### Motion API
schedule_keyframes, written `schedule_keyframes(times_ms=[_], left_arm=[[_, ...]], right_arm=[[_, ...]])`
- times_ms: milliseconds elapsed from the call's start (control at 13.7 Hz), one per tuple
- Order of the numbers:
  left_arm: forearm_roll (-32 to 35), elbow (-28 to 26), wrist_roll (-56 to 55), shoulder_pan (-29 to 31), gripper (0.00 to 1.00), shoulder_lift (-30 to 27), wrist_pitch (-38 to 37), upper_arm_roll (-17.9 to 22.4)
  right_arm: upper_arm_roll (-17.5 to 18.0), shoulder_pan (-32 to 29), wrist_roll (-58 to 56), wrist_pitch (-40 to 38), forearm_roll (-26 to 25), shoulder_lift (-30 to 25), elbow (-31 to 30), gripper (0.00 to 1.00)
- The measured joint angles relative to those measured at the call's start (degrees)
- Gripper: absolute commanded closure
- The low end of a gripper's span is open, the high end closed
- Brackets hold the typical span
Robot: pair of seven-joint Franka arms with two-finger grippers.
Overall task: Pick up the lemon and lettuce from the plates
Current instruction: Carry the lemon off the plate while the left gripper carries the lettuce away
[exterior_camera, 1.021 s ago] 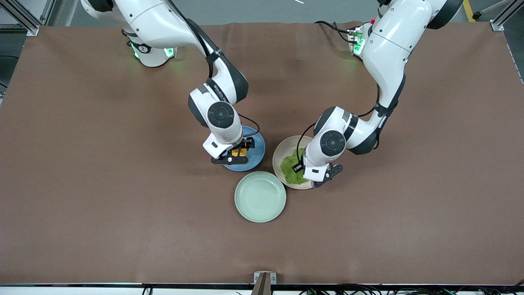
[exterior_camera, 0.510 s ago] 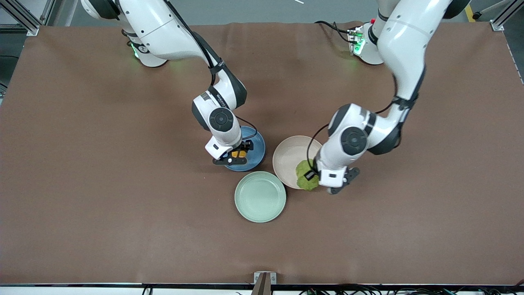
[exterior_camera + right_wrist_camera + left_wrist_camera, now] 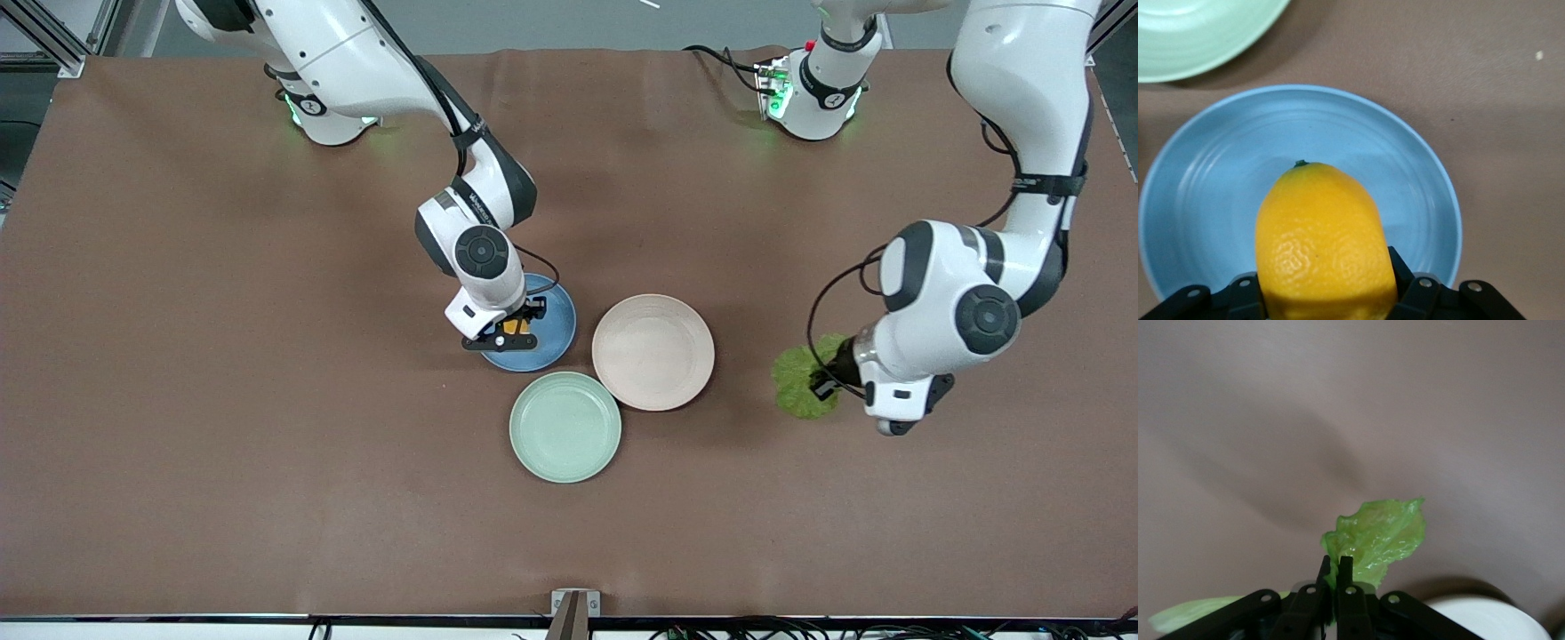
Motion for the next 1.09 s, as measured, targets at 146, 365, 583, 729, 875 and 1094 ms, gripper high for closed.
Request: schedule_keyframes(times_ms=[146,365,583,729,875,1094], left_arm=[[0.2,-0.6,2.4,2.8,0.99,2.6,2.2,0.1],[2.3,-0.8,2.7,4.4,0.44,7.3,6.6,0.1],[2.6,-0.2,2.7,5.0,0.00,8.2,8.0,-0.1],[2.6,1.2,2.6,4.4,0.00,5.5,7.4,-1.2],[2.7,2.2,3.0,3.9,0.00,-0.7,4.3,-1.4],[2.7,4.0,9.6,4.7,0.00,-10.6,-1.8,-1.1]], right_arm=[[-0.2,-0.4,0.0,-8.0,0.0,-2.8,3.1,0.91],[-0.9,-4.6,-1.7,-22.2,0.0,-11.1,7.1,0.90],[-1.5,-16.4,-14.7,-31.5,-0.3,-19.8,6.7,0.88],[-1.7,-26.1,-24.1,-33.0,-0.4,-21.4,5.0,0.88],[-1.8,-34.3,-31.1,-31.1,-0.4,-20.8,1.7,0.88],[-1.7,-40.2,-33.3,-20.7,-1.2,-19.9,-6.9,0.88]])
